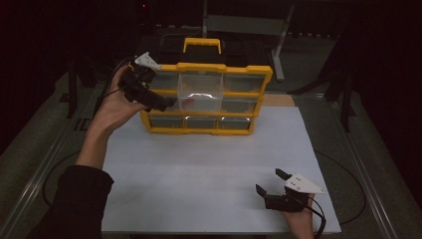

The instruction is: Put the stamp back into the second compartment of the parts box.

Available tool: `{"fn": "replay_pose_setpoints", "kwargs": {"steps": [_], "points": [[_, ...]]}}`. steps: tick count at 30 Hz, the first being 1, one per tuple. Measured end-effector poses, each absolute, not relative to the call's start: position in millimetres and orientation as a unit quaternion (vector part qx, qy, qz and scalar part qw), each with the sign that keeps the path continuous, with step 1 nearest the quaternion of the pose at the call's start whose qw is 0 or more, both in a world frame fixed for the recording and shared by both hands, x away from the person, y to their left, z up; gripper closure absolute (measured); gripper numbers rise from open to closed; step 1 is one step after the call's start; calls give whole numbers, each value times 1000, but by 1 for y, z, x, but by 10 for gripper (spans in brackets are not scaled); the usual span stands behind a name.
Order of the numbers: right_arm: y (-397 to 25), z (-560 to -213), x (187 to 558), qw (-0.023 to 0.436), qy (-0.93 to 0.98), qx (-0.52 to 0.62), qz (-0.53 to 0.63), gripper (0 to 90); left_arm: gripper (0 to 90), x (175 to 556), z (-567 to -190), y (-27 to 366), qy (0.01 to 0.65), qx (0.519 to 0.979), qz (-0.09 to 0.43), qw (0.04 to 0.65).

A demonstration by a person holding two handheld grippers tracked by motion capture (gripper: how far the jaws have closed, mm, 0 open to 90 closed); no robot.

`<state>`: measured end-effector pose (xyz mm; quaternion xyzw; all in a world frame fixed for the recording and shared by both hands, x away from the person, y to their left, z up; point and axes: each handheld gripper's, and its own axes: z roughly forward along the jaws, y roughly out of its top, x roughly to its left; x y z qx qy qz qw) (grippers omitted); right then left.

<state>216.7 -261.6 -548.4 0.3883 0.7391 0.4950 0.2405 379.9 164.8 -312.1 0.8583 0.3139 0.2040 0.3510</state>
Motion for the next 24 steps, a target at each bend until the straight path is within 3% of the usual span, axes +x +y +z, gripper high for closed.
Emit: {"fn": "replay_pose_setpoints", "kwargs": {"steps": [14, 24], "points": [[-260, -549, 217, 242, 744, 380, 493, 83, 0, 342, -401, 197, 342, 841, 246, 341], [-258, -549, 217, 245, 746, 381, 488, 83, 0, 306, -460, 230, 389, 802, 258, 372]]}}
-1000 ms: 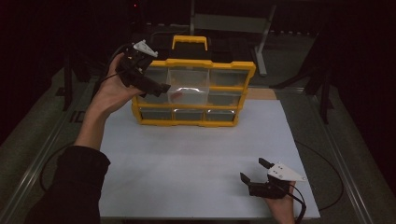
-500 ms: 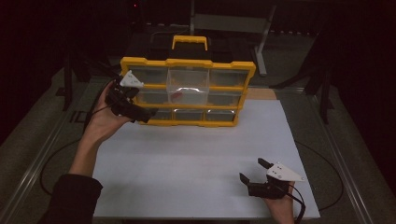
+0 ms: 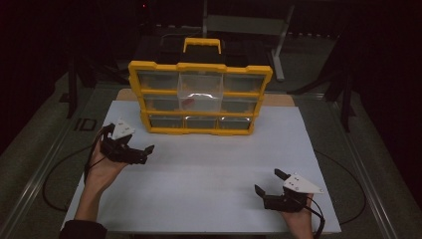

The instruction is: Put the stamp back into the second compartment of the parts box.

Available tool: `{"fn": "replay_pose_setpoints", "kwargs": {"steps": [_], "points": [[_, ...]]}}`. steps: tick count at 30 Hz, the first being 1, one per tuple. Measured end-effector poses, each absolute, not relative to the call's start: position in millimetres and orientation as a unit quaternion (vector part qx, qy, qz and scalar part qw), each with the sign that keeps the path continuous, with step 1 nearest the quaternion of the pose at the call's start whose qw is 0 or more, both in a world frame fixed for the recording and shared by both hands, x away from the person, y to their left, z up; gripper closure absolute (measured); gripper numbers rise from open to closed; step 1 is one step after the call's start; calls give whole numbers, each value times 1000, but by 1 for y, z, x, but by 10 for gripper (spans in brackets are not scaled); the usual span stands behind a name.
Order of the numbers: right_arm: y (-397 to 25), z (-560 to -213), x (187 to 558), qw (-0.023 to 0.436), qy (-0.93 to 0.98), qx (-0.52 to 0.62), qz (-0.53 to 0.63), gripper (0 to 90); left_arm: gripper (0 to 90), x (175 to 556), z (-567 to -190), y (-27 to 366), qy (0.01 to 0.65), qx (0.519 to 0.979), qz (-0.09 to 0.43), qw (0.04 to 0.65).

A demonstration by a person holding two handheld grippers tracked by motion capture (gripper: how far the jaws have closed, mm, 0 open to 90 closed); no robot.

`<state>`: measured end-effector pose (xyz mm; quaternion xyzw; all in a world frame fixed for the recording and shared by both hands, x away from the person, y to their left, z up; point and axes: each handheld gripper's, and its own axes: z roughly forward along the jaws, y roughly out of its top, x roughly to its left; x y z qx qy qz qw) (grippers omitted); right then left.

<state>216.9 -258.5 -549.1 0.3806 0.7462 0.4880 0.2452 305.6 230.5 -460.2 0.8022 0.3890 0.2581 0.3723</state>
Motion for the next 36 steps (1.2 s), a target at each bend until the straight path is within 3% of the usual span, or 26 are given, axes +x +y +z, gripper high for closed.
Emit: {"fn": "replay_pose_setpoints", "kwargs": {"steps": [14, 23, 36], "points": [[-261, -542, 227, 234, 742, 370, 507, 82, 0, 260, -511, 251, 405, 769, 265, 418], [-259, -534, 235, 232, 735, 359, 527, 82, 0, 233, -517, 265, 401, 721, 294, 484], [-256, -542, 225, 238, 744, 359, 511, 82, 0, 226, -527, 260, 386, 734, 297, 474]]}}
